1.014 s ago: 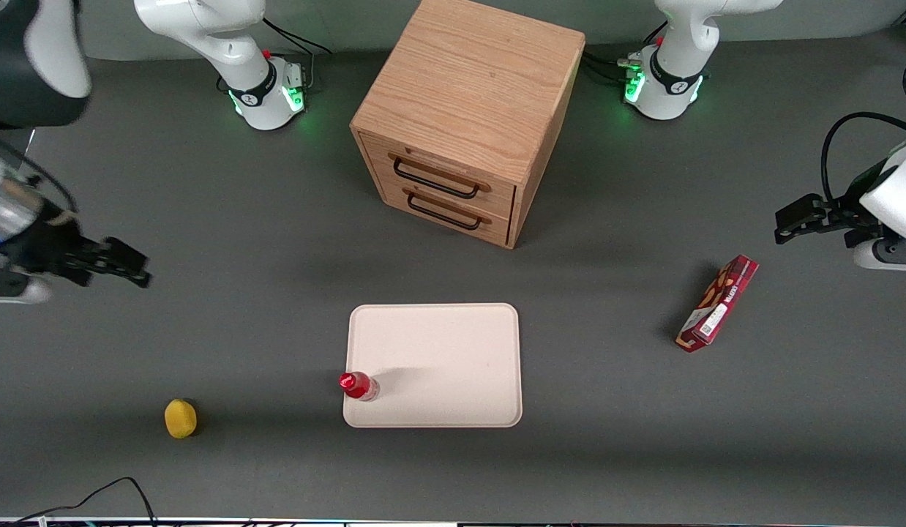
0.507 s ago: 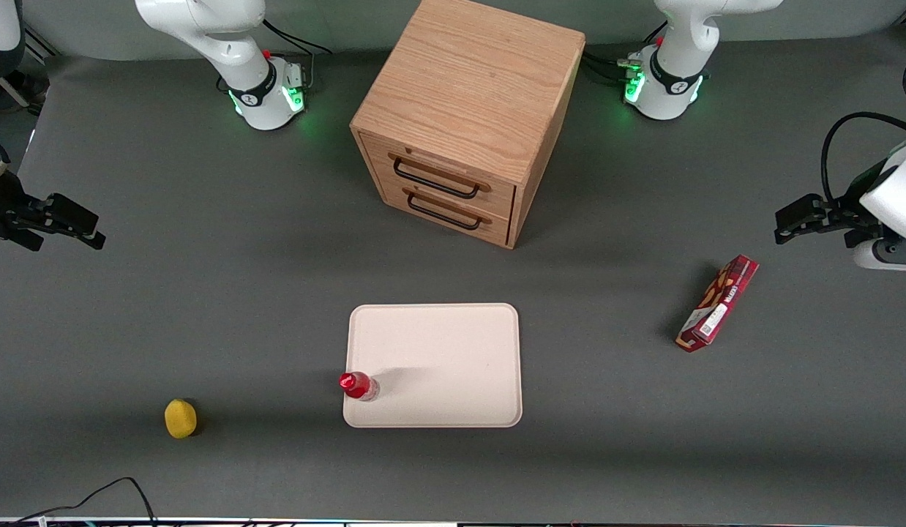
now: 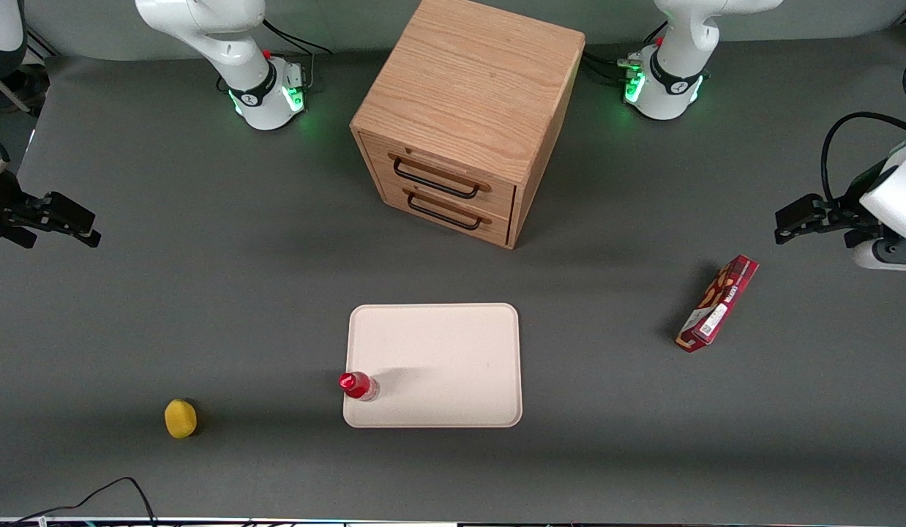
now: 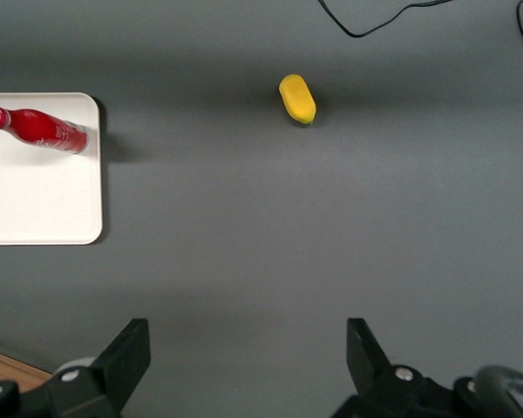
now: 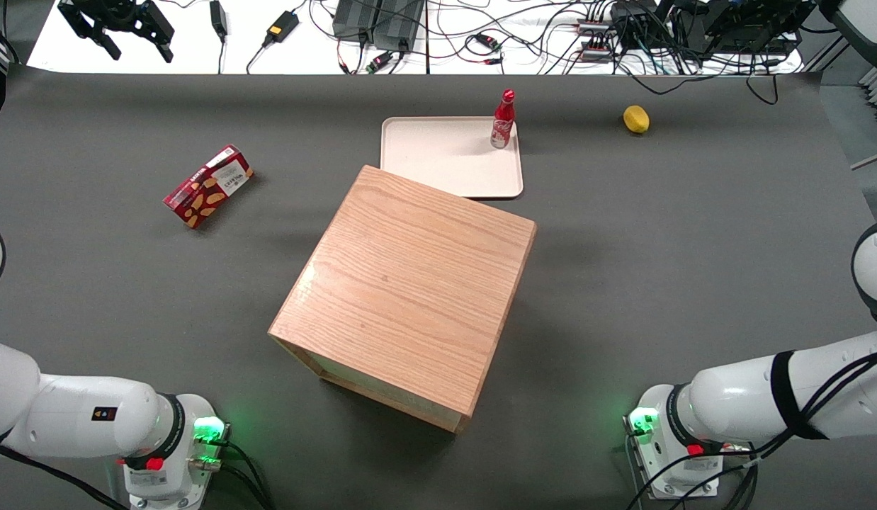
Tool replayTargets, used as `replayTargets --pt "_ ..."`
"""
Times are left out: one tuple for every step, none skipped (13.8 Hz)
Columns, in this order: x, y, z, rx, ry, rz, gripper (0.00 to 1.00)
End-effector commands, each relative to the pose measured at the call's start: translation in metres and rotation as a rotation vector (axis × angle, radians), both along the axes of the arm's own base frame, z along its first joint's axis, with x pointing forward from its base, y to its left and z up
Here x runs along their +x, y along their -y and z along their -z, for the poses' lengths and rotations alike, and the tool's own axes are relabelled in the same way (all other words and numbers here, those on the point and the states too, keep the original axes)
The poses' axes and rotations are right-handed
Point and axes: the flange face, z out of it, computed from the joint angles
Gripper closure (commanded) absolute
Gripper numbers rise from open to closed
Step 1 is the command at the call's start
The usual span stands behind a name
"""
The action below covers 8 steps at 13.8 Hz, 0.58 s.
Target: Place coke bottle on tray
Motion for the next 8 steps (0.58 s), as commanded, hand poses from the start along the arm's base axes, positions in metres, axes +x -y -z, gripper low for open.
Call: replayTargets --pt "0.0002 -0.0023 -0.0048 -0.02 -0.006 -0.022 0.0" --pt "0.0005 -0.0002 -0.0032 -0.016 -0.009 -0.018 0.0" --pt "0.0006 -0.0007 -0.0038 -0.009 -0.007 -0.012 0.0" --pt "0.001 -0.0018 -0.0058 -0.007 -0.004 -0.007 0.0" --pt "0.0038 -0.0026 -0.002 -0.007 -0.01 -0.007 0.0" --pt "0.007 -0.0017 0.0027 -0.007 -0.017 -0.005 0.0" --pt "0.007 -0.0017 0.002 -0.007 -0.016 -0.007 0.0" --pt "0.007 -0.0008 0.002 -0.007 -0.016 -0.008 0.0"
